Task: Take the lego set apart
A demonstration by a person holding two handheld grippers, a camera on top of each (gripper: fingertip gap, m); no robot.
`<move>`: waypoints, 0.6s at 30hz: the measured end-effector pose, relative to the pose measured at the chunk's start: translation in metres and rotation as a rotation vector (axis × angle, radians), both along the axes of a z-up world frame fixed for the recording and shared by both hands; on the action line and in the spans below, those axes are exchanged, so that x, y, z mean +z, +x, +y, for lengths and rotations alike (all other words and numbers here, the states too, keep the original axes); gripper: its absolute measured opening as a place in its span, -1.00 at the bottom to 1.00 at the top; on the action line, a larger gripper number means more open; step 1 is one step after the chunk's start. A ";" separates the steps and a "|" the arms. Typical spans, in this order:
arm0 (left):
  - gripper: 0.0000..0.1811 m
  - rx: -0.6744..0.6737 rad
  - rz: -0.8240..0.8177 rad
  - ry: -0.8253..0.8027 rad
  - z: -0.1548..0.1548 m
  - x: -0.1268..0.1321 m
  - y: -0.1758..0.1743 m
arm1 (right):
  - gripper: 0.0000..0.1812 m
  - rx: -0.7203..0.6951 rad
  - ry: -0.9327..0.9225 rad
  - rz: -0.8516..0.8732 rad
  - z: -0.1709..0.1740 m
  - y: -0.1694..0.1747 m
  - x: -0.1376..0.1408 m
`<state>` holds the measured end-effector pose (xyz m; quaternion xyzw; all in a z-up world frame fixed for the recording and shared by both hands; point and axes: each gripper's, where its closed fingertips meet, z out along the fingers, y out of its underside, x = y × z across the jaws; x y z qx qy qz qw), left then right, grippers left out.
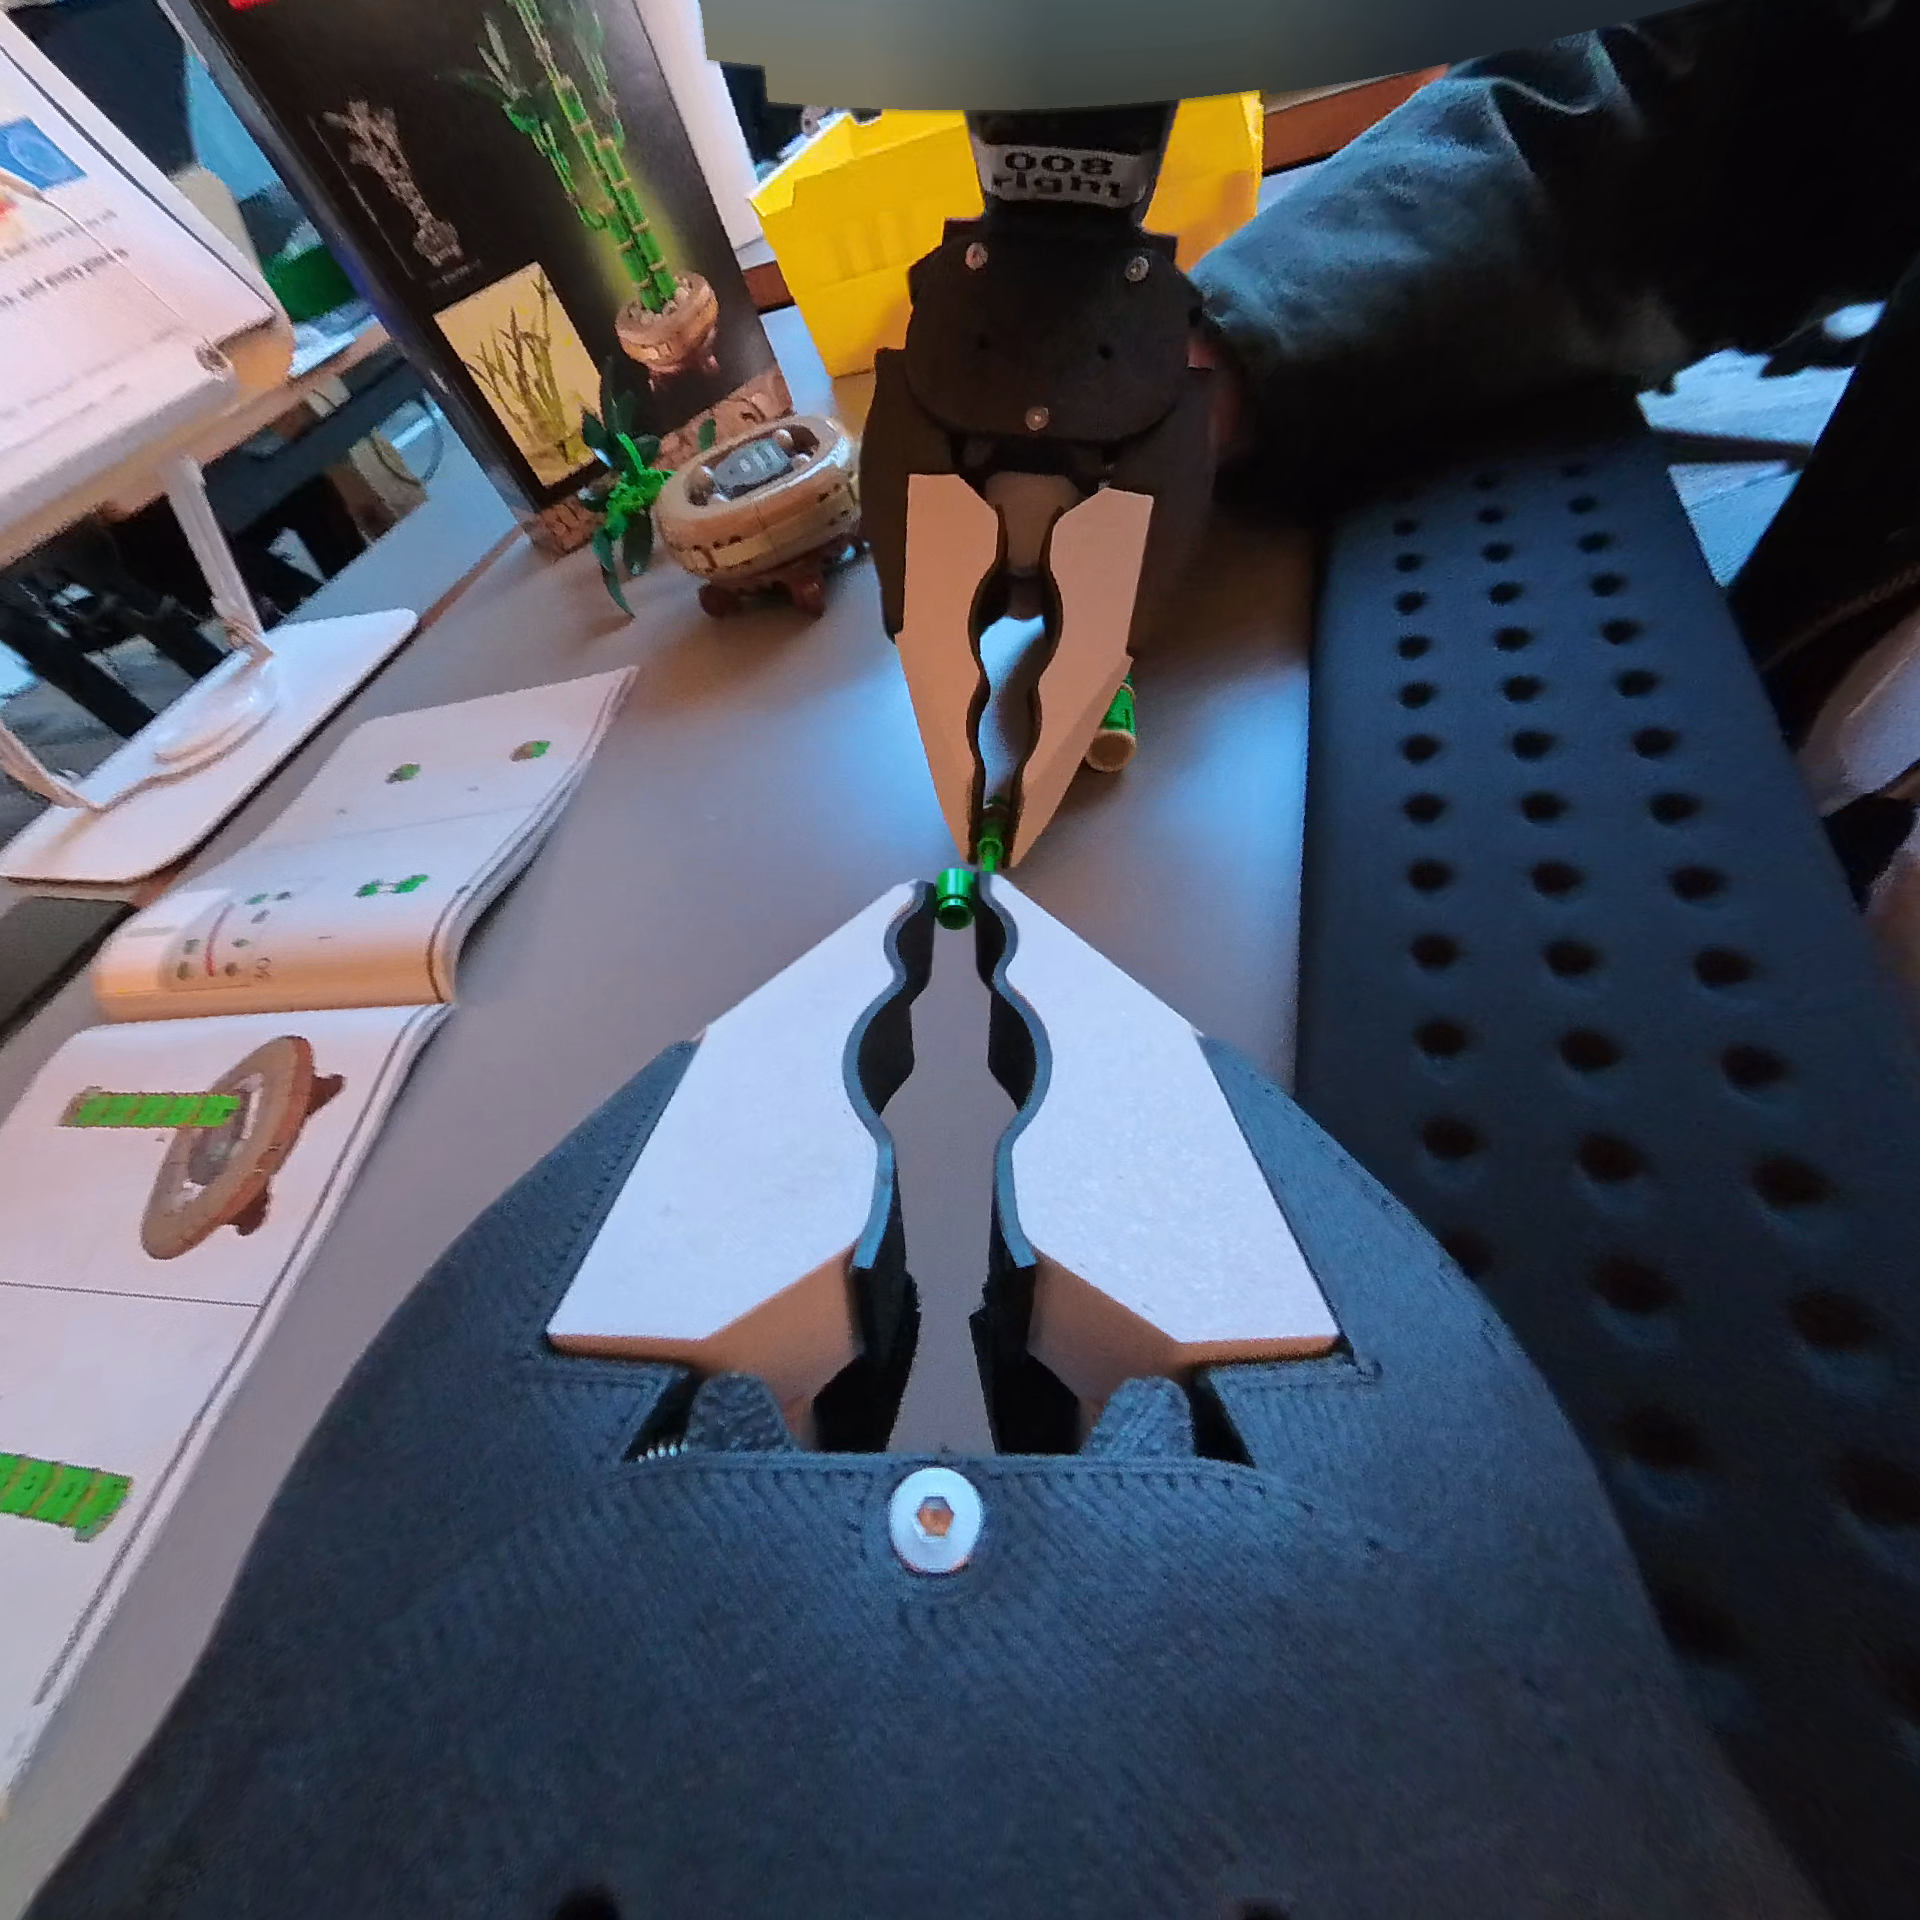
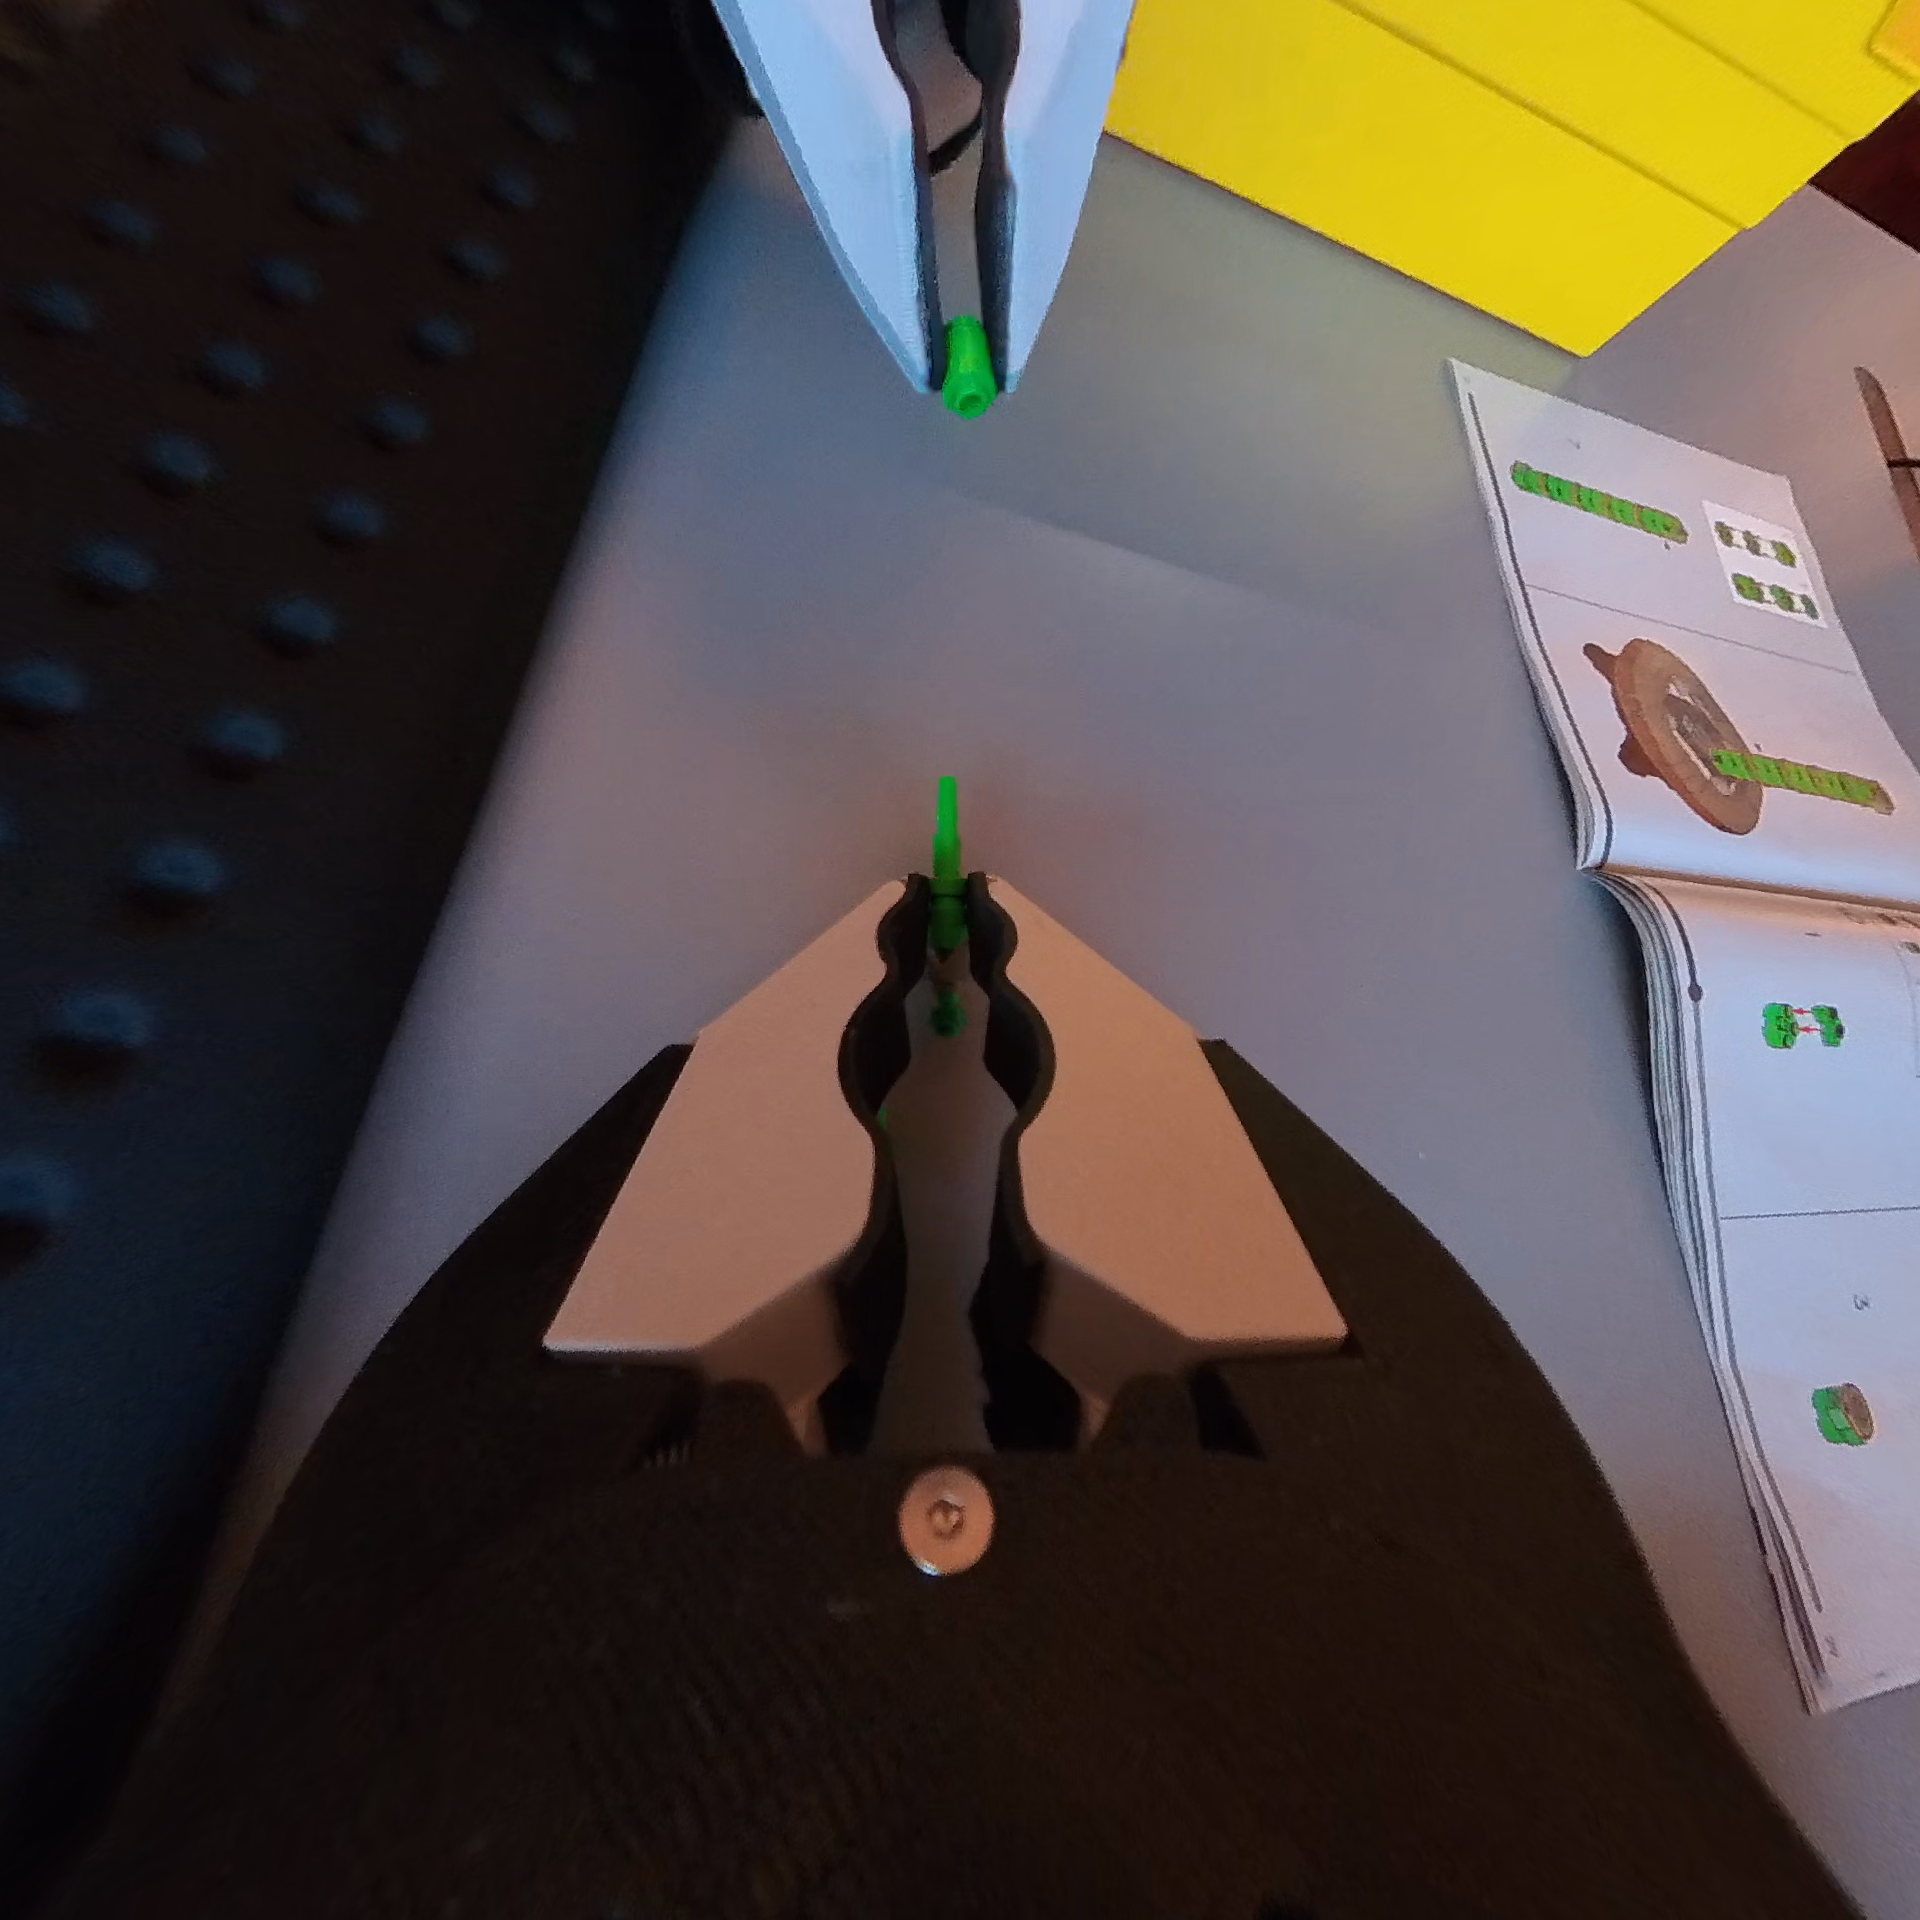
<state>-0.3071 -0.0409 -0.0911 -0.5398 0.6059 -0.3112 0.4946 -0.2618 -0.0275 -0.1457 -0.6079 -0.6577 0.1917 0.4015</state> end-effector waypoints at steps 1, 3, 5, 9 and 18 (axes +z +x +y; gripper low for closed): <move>-0.93 0.007 -0.001 0.033 -0.001 0.002 0.001 | -0.92 0.002 -0.004 0.001 0.000 0.000 0.000; -0.93 0.041 0.011 0.119 0.001 0.006 0.002 | -0.92 0.004 -0.004 -0.006 -0.001 0.000 -0.001; -0.93 0.085 -0.006 0.205 0.001 0.015 0.001 | -0.93 0.010 -0.008 -0.011 -0.002 0.001 -0.002; -0.94 0.157 -0.116 0.266 -0.002 0.048 -0.006 | -0.91 0.009 -0.005 -0.012 -0.001 0.004 -0.002; -0.94 0.132 -0.602 -0.096 -0.014 0.154 -0.041 | -0.92 0.007 -0.026 -0.037 -0.002 0.008 -0.006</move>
